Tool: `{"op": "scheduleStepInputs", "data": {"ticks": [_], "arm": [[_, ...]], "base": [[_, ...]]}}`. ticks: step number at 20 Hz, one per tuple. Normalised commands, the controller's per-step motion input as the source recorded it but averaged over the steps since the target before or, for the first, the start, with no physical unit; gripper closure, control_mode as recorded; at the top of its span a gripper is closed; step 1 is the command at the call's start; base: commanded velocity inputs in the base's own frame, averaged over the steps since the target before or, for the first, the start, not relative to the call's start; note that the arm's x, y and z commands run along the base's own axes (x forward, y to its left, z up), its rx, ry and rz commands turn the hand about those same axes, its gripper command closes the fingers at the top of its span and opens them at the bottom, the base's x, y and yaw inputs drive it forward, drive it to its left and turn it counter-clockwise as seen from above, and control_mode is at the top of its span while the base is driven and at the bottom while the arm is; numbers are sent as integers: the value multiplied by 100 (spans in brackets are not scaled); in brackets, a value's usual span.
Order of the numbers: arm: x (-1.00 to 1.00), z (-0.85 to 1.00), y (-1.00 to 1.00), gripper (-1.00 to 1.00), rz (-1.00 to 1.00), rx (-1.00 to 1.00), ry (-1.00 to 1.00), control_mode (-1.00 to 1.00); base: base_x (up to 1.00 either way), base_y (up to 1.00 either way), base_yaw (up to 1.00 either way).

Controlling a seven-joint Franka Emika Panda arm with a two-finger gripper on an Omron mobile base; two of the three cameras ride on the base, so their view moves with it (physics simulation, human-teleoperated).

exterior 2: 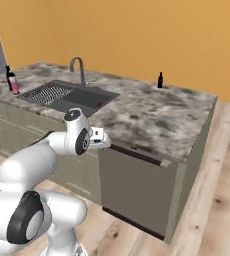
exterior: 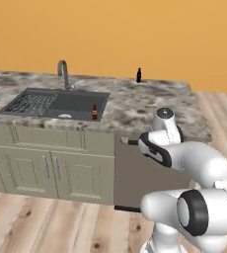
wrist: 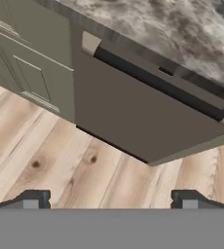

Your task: Place the large bottle from the dining counter next to the other large bottle outside the sink, and place the small bottle from the dining counter next to the other small bottle inside the sink.

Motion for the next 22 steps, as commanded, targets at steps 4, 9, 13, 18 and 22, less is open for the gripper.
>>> {"op": "scheduleStepInputs", "data": {"ticks": [4, 9, 13, 18, 22], "arm": [[0, 0, 0, -100, 0, 0, 0, 100], [0, 0, 0, -100, 0, 0, 0, 100], [0, 0, 0, -100, 0, 0, 0, 100], [0, 0, 0, -100, 0, 0, 0, 100], [0, 0, 0, -100, 0, 0, 0, 100]], "base": [[2, -100, 0], [31, -100, -1], [51, -100, -1], [55, -100, 0], [37, -100, 0]]}}
